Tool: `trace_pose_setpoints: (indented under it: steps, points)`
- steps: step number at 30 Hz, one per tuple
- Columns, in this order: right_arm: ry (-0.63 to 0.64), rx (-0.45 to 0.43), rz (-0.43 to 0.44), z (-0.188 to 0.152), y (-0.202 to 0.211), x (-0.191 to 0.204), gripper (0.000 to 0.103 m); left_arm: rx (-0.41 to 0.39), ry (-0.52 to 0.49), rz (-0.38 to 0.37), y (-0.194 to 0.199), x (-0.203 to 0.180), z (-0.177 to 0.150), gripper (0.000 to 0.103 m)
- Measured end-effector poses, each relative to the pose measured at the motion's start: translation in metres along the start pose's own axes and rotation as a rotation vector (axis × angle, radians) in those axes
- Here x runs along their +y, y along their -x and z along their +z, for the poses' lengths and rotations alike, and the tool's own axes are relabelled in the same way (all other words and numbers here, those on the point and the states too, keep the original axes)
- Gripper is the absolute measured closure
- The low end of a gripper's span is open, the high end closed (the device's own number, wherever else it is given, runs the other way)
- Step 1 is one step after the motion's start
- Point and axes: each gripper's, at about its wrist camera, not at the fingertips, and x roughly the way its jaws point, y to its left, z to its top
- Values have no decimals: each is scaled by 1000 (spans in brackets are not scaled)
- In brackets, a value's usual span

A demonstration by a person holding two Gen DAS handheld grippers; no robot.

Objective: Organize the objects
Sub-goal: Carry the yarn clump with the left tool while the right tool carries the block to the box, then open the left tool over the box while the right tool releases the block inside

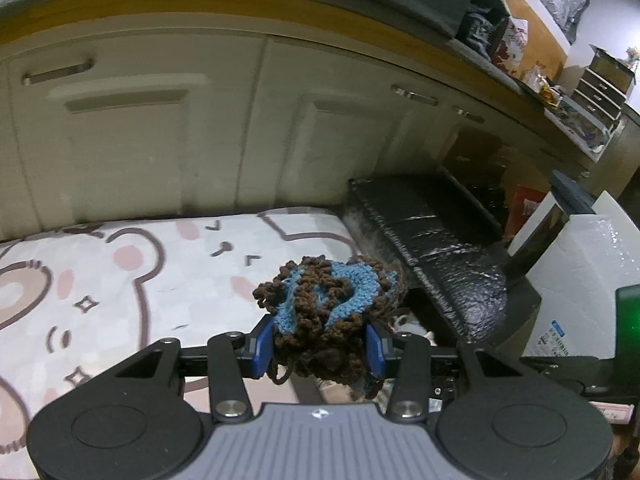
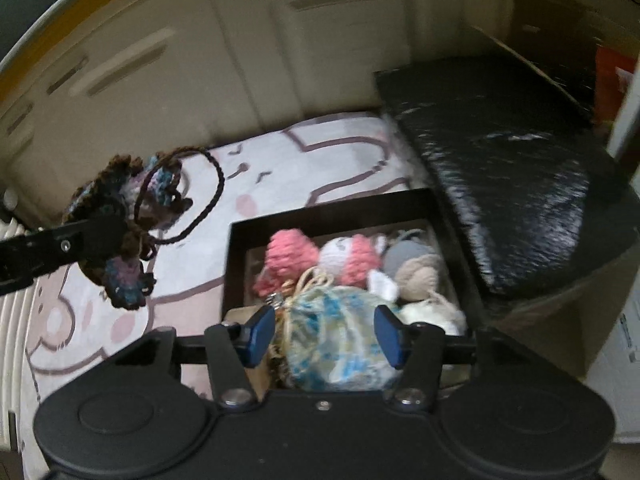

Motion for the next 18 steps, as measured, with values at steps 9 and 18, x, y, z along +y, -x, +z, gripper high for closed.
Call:
trace_pose_setpoints:
  steps: [9, 18]
  points:
    - [-194, -67, -38, 5, 9, -44, 49, 29, -160, 19, -47, -31, 3, 56]
    - [-332, -155, -55, 9, 17, -70, 50, 72, -222, -72, -89, -52, -4, 56]
